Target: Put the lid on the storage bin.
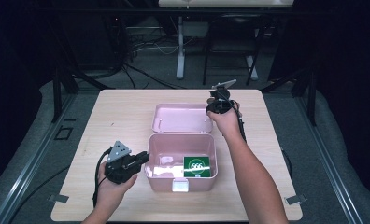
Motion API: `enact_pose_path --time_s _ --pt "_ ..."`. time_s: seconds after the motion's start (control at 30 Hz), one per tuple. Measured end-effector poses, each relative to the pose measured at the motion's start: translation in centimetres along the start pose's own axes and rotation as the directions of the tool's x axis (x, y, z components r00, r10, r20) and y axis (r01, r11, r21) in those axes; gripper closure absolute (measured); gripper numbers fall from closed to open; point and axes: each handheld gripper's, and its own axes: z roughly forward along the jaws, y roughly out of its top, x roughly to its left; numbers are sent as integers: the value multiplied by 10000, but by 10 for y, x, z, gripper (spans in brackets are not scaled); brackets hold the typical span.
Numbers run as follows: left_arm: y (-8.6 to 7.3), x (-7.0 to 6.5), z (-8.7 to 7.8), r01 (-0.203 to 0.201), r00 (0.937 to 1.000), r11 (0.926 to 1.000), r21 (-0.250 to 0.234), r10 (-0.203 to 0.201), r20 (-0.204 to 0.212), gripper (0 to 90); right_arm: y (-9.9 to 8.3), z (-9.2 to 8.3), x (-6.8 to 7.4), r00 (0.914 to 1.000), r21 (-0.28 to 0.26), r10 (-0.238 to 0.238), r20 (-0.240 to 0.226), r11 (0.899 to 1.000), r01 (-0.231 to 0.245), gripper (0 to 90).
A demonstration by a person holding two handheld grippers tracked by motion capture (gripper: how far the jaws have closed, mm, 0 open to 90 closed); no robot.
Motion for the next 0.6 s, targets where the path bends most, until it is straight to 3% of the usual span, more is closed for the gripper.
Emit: enact_pose_path --time_s 0.6 --pt "0 1 0 16 10000 10000 -64 -16 13 831 2 22 -2 9983 479 540 212 9973 -549 792"
